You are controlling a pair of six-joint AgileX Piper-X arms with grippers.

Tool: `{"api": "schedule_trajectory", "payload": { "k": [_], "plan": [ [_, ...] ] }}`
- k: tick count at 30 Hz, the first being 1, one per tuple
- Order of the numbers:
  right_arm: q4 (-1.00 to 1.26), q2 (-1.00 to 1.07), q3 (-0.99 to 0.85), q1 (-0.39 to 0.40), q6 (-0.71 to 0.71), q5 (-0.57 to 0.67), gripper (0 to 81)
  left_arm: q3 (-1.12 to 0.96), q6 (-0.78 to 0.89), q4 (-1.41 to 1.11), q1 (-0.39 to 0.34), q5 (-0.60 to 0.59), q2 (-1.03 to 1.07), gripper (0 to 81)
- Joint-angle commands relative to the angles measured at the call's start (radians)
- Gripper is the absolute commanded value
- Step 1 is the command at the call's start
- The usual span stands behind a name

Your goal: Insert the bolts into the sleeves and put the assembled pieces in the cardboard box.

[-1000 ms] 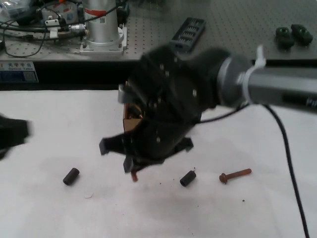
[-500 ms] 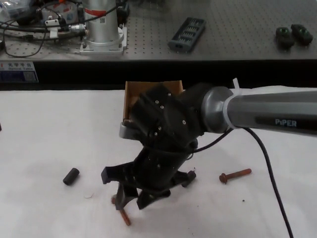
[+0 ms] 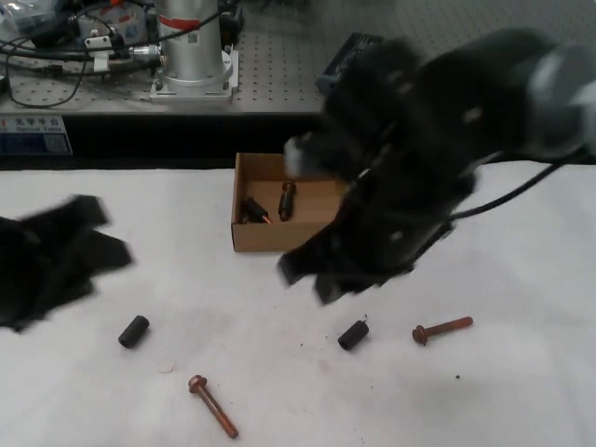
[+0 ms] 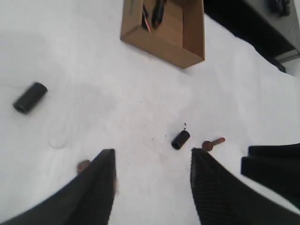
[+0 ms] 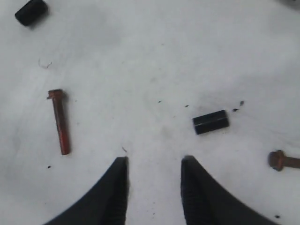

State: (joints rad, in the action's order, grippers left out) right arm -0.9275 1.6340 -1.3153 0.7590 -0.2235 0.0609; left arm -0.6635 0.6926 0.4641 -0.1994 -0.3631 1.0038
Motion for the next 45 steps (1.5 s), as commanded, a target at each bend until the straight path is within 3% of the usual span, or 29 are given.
{"api": "schedule_trajectory", "payload": {
  "k": [1, 7, 12, 22, 34, 42, 45],
  "plan": [
    [0.015, -0.034, 0.029, -0.021, 0.014, -0.007, 27.6, -0.01, 0.185, -0.103, -0.165, 0.049, 0.143, 37.5],
    [0.029, -0.117, 0.179, -0.065, 0.014, -0.007, 27.6, -0.014, 0.381, -0.118, -0.263, 0.06, 0.337, 37.5],
    [0.064, -0.178, 0.33, -0.082, -0.009, -0.007, 27.6, -0.019, 0.48, -0.105, -0.275, 0.062, 0.451, 37.5],
    [0.136, -0.321, 0.544, -0.082, -0.108, 0.002, 27.6, -0.147, 0.433, -0.001, -0.275, 0.137, 0.596, 37.5],
    [0.159, -0.4, 0.565, -0.082, -0.143, 0.008, 27.6, -0.232, 0.332, 0.159, -0.275, 0.222, 0.68, 37.5],
    [0.156, -0.4, 0.565, -0.082, -0.145, 0.024, 27.6, -0.232, 0.348, 0.211, -0.275, 0.196, 0.734, 37.4],
    [0.163, -0.4, 0.565, -0.082, -0.158, 0.024, 27.6, -0.232, 0.383, 0.211, -0.275, 0.148, 0.757, 31.6]
  ]
}}
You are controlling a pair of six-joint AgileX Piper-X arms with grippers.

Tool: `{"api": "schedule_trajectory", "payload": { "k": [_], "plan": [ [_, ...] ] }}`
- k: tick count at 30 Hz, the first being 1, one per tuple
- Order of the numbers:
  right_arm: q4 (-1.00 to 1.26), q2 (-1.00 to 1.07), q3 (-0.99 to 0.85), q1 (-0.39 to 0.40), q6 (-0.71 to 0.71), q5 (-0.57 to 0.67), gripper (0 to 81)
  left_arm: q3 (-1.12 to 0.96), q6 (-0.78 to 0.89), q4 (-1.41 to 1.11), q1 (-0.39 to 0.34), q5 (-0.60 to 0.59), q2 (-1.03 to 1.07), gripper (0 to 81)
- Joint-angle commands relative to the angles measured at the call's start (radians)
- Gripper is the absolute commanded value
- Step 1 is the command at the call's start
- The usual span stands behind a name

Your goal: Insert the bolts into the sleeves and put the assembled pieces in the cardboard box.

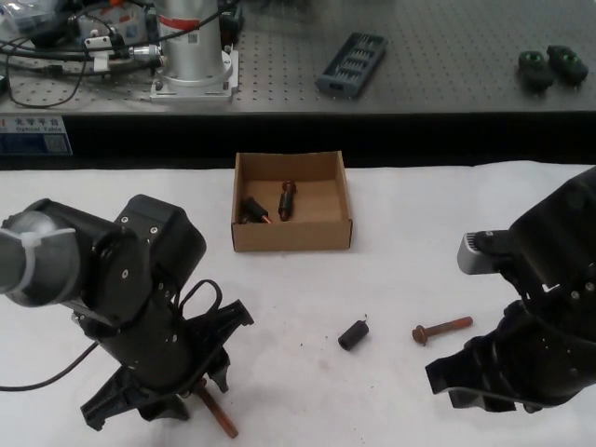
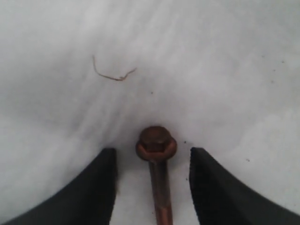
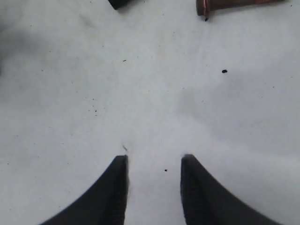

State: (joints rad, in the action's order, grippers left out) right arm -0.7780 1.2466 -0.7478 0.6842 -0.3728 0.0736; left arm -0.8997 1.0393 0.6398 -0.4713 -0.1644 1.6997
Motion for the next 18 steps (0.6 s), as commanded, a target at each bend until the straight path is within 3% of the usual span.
{"api": "schedule_trajectory", "payload": {
  "k": [1, 6, 13, 18],
  "plan": [
    [0.017, -0.012, -0.003, -0.007, -0.008, 0.011, 27.6, 0.004, 0.047, 0.035, -0.003, -0.059, 0.066, 27.6],
    [0.03, -0.012, -0.003, -0.007, -0.008, 0.011, 27.6, 0.004, 0.036, 0.035, 0.0, -0.073, 0.069, 0.1],
    [0.074, -0.012, -0.003, -0.007, -0.008, 0.011, 27.6, 0.004, -0.166, -0.073, 0.024, -0.224, 0.037, 0.3],
    [0.16, -0.007, -0.003, -0.007, -0.065, 0.069, 27.6, 0.004, -0.389, -0.12, 0.028, -0.211, -0.113, 0.6]
  ]
}}
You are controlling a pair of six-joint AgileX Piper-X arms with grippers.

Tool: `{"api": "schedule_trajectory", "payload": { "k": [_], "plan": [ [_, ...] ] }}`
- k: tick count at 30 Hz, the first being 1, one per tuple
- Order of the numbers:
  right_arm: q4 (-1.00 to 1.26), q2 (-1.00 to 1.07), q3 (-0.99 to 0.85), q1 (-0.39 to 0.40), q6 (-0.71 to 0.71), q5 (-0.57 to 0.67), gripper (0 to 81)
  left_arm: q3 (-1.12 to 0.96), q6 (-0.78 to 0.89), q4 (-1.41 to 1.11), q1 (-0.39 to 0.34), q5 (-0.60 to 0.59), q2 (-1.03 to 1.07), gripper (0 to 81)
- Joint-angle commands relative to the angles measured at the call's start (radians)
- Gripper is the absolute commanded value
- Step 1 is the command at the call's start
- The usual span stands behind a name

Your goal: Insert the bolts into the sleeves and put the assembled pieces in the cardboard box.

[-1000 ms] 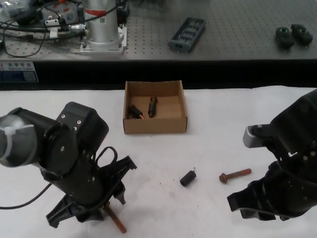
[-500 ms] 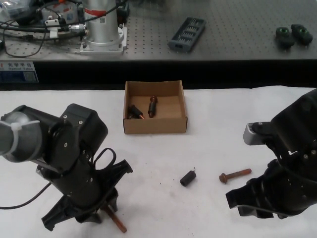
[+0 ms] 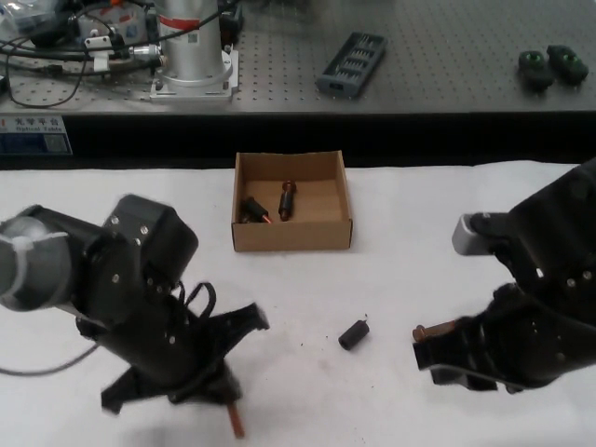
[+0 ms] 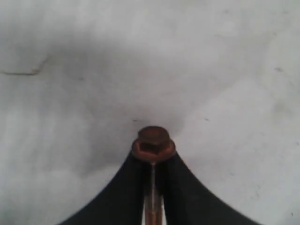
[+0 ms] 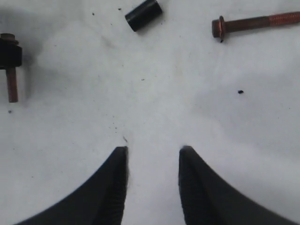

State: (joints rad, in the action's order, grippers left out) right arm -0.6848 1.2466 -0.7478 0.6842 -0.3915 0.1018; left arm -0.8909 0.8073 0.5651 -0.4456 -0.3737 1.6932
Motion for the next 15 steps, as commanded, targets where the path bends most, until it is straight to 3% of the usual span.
{"api": "schedule_trajectory", "payload": {
  "k": [1, 5, 10, 15],
  "plan": [
    [0.095, 0.0, -0.003, -0.007, -0.066, 0.043, 27.6, -0.005, -0.181, -0.046, 0.005, 0.008, -0.151, 0.6],
    [0.217, 0.068, -0.003, -0.02, -0.2, 0.047, 27.9, -0.005, -0.213, -0.046, 0.03, 0.02, -0.348, 0.6],
    [0.349, 0.221, -0.019, -0.032, -0.499, 0.11, 35.2, -0.005, -0.233, -0.043, 0.061, 0.018, -0.593, 0.6],
    [0.346, 0.393, -0.161, -0.032, -0.59, 0.111, 33.7, -0.005, -0.231, -0.02, 0.073, 0.021, -0.822, 0.6]
  ]
}}
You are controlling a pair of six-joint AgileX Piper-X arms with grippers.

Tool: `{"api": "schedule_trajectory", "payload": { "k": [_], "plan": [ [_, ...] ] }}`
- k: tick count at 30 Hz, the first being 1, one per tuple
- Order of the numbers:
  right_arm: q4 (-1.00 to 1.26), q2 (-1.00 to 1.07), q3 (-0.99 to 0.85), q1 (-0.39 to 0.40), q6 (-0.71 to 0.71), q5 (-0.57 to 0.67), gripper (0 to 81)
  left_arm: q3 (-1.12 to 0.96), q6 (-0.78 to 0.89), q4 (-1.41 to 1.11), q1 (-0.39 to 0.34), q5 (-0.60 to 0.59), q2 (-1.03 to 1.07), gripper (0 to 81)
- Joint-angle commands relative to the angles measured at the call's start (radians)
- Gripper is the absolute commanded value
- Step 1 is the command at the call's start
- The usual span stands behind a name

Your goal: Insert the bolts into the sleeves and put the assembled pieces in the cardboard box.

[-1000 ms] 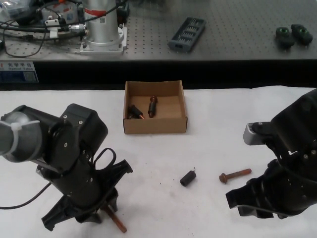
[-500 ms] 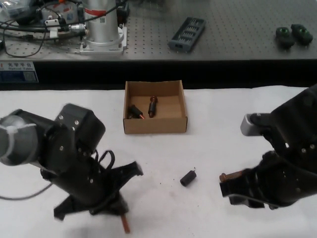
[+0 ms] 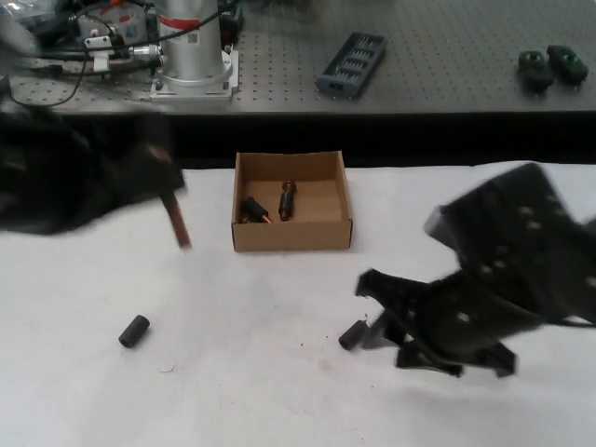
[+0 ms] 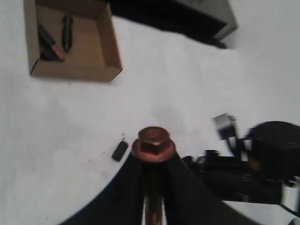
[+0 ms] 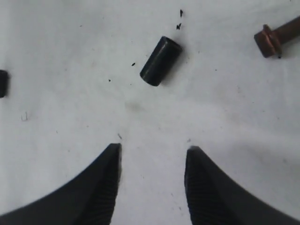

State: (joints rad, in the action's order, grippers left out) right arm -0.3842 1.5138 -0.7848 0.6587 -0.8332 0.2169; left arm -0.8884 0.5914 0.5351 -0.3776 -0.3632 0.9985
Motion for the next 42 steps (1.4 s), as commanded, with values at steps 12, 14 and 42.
{"api": "schedule_trajectory", "payload": {
  "k": [12, 14, 42],
  "plan": [
    [-0.286, 0.396, -0.495, -0.016, -0.212, -0.075, 33.7, -0.007, -0.029, 0.305, 0.005, 0.021, -0.423, 0.6],
    [-0.317, 0.396, -0.497, -0.02, -0.233, -0.085, 33.7, -0.007, -0.027, 0.32, 0.005, 0.023, -0.445, 0.6],
    [-0.345, 0.463, -0.498, -0.012, -0.386, -0.02, 33.7, 0.057, -0.099, 0.183, 0.005, -0.025, -0.436, 0.6]
  ]
}}
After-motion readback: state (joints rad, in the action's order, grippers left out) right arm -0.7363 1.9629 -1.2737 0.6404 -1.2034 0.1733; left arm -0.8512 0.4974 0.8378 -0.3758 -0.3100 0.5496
